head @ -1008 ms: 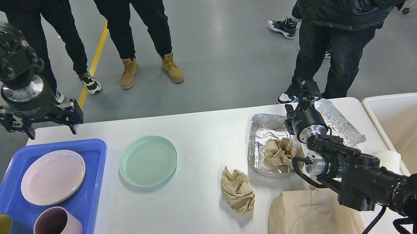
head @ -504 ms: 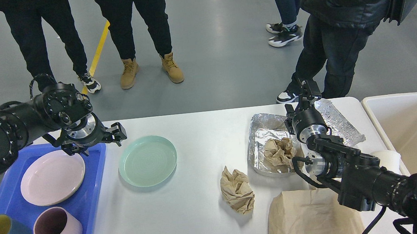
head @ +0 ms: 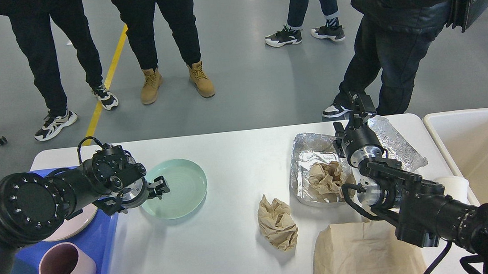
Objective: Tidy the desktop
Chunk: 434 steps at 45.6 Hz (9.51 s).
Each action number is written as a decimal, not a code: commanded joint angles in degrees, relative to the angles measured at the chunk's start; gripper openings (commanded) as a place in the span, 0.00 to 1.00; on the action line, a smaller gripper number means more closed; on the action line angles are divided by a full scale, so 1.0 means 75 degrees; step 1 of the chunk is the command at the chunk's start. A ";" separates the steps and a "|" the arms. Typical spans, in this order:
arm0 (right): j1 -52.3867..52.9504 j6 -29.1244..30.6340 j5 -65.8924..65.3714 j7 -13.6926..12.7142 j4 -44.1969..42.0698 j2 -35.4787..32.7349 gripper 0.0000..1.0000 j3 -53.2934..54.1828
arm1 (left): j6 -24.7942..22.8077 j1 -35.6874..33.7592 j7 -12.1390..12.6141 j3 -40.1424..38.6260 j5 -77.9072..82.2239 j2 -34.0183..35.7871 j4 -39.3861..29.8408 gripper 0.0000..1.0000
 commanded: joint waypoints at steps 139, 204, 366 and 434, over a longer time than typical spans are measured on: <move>0.0000 0.0000 0.0000 0.0000 -0.0006 0.0000 1.00 0.0000 | -0.3927 -0.2581 0.0047 -0.0323 -0.0012 0.1181 -0.0517 0.00; 0.0000 0.0000 0.0000 0.0000 -0.0006 0.0000 1.00 0.0000 | -0.3144 -0.1188 -0.0047 -0.1295 -0.0036 0.4556 -0.0166 0.00; 0.0000 0.0000 0.0000 0.0000 -0.0006 0.0000 1.00 0.0000 | 0.0372 0.2094 -0.1883 -1.5534 -0.0059 0.2272 0.1158 0.96; 0.0000 0.0000 0.0000 0.0000 -0.0006 0.0000 1.00 0.0000 | 0.0115 0.2305 -0.3293 -1.5393 0.0011 0.1744 0.1111 0.96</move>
